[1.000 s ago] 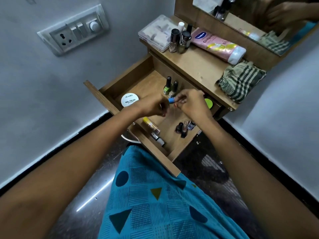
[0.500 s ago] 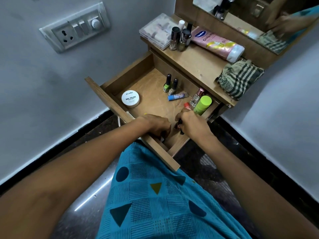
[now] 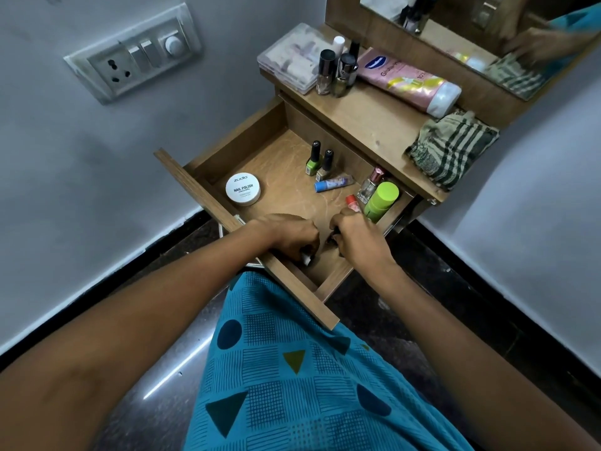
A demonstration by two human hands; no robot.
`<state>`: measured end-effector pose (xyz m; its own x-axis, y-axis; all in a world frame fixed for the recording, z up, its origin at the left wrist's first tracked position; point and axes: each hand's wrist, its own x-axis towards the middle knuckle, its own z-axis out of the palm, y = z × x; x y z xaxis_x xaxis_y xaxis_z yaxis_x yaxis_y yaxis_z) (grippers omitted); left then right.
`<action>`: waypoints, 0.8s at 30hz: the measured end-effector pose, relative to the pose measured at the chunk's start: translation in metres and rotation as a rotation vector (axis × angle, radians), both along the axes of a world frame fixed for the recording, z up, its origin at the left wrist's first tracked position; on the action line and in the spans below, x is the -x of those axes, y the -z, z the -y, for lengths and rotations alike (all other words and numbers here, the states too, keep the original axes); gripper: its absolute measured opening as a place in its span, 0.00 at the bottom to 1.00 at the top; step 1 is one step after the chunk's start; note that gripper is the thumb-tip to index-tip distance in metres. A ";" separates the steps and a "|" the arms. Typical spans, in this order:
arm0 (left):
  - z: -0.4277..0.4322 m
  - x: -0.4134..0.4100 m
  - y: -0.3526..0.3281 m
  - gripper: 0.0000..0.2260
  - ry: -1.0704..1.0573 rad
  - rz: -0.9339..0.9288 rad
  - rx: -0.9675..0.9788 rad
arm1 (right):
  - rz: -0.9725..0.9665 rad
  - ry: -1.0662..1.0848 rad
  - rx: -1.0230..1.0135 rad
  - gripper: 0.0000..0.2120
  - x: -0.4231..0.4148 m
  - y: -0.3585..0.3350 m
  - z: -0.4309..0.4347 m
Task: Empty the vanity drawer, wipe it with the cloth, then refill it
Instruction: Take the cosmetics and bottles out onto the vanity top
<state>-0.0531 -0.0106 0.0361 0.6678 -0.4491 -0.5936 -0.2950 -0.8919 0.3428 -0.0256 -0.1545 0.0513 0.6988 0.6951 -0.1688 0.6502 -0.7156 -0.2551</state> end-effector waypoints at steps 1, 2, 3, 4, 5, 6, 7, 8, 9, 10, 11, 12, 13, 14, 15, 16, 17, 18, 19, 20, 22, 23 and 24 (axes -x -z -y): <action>-0.003 0.000 -0.002 0.13 -0.034 0.019 0.032 | -0.014 0.013 -0.017 0.08 -0.001 -0.002 0.000; -0.006 -0.001 -0.006 0.14 -0.072 0.035 0.061 | -0.019 0.025 -0.040 0.07 -0.002 -0.005 0.000; -0.010 -0.002 -0.010 0.14 -0.116 0.049 0.090 | -0.021 0.032 -0.066 0.07 -0.003 -0.009 0.000; -0.014 -0.003 -0.014 0.14 -0.162 0.070 0.124 | -0.021 0.037 -0.095 0.08 -0.006 -0.012 -0.001; -0.017 -0.005 -0.020 0.15 -0.206 0.099 0.162 | -0.030 0.048 -0.125 0.08 -0.008 -0.016 -0.001; -0.021 -0.007 -0.025 0.15 -0.253 0.133 0.203 | -0.048 0.070 -0.159 0.09 -0.011 -0.021 -0.001; -0.025 -0.009 -0.032 0.16 -0.305 0.170 0.251 | -0.070 0.102 -0.197 0.10 -0.015 -0.025 -0.002; -0.028 -0.011 -0.039 0.16 -0.361 0.213 0.307 | -0.089 0.142 -0.240 0.11 -0.019 -0.030 -0.002; -0.030 -0.015 -0.047 0.15 -0.417 0.267 0.364 | -0.096 0.180 -0.286 0.12 -0.023 -0.036 -0.003; -0.032 -0.019 -0.055 0.15 -0.466 0.332 0.417 | -0.091 0.210 -0.329 0.13 -0.029 -0.043 -0.004; -0.034 -0.023 -0.062 0.15 -0.505 0.404 0.464 | -0.080 0.232 -0.366 0.13 -0.035 -0.049 -0.005; -0.036 -0.028 -0.070 0.14 -0.536 0.476 0.501 | -0.068 0.252 -0.401 0.13 -0.042 -0.056 -0.006; -0.037 -0.034 -0.077 0.14 -0.569 0.538 0.534 | -0.059 0.276 -0.436 0.13 -0.050 -0.063 -0.008; -0.038 -0.040 -0.083 0.13 -0.613 0.588 0.565 | -0.051 0.298 -0.472 0.13 -0.059 -0.070 -0.010; -0.038 -0.047 -0.088 0.12 -0.663 0.631 0.593 | -0.043 0.316 -0.507 0.13 -0.069 -0.076 -0.013; -0.038 -0.055 -0.092 0.11 -0.710 0.675 0.611 | -0.029 0.329 -0.540 0.13 -0.079 -0.081 -0.015; -0.036 -0.063 -0.096 0.11 -0.744 0.717 0.618 | -0.013 0.338 -0.571 0.13 -0.088 -0.087 -0.018; -0.034 -0.071 -0.099 0.11 -0.763 0.748 0.617 | 0.002 0.344 -0.600 0.13 -0.097 -0.092 -0.020; -0.032 -0.080 -0.102 0.12 -0.773 0.771 0.611 | 0.017 0.346 -0.620 0.13 -0.105 -0.096 -0.023; -0.030 -0.088 -0.105 0.13 -0.779 0.792 0.599 | 0.033 0.344 -0.630 0.12 -0.114 -0.099 -0.025; -0.029 -0.104 -0.109 0.13 -0.784 0.828 0.557 | 0.061 0.333 -0.635 0.11 -0.130 -0.101 -0.031; -0.029 -0.111 -0.111 0.12 -0.779 0.843 0.515 | 0.064 0.333 -0.636 0.11 -0.137 -0.100 -0.034; -0.029 -0.118 -0.112 0.12 -0.770 0.852 0.463 | 0.062 0.338 -0.634 0.10 -0.144 -0.098 -0.036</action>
